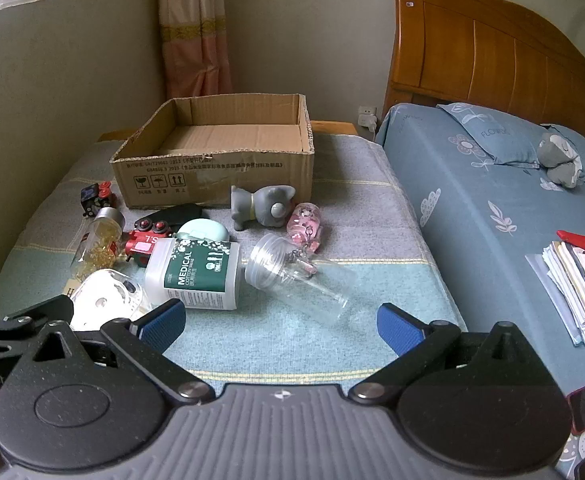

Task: Organize rigid objects

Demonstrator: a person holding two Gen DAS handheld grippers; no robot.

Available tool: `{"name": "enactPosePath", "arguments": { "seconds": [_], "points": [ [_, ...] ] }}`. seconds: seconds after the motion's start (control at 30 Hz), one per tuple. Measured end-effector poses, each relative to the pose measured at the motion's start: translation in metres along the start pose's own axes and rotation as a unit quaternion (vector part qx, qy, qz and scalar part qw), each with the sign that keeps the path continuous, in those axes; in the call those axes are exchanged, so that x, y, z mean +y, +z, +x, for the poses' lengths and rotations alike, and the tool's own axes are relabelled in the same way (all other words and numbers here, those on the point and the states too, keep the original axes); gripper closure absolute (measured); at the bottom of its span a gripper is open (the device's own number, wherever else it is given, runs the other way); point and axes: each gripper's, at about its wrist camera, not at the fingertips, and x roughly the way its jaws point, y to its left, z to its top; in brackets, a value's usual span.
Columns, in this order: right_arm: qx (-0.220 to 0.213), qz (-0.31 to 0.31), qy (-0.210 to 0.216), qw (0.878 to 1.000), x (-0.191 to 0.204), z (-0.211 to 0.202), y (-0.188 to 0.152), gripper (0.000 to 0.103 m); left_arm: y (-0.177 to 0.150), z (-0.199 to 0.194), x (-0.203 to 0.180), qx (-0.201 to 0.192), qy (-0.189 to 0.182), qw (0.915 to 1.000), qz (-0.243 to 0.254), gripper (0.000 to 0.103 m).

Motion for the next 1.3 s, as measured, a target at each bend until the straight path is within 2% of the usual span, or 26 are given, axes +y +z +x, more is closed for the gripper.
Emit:
{"name": "enactPosePath", "arguments": {
  "seconds": [0.6, 0.83, 1.07, 1.3],
  "points": [
    [-0.006, 0.0, -0.002, 1.0, -0.001, -0.001, 0.0, 0.0, 0.001, 0.0, 0.0, -0.006, -0.008, 0.9999, 0.005, 0.001],
    [-0.008, -0.006, -0.002, 1.0, 0.0, 0.001, 0.0, 0.0, 0.003, 0.002, 0.0, -0.014, -0.015, 0.9995, 0.024, 0.001],
    [-0.019, -0.011, 0.005, 1.0, -0.001, 0.005, 0.0, 0.0, 0.001, 0.009, 0.0, -0.019, -0.038, 0.9984, 0.038, 0.001],
    [-0.03, -0.022, 0.03, 0.999, -0.008, 0.014, -0.005, 0.0, -0.003, 0.025, 0.001, -0.006, -0.066, 0.9962, 0.056, 0.001]
  ]
}}
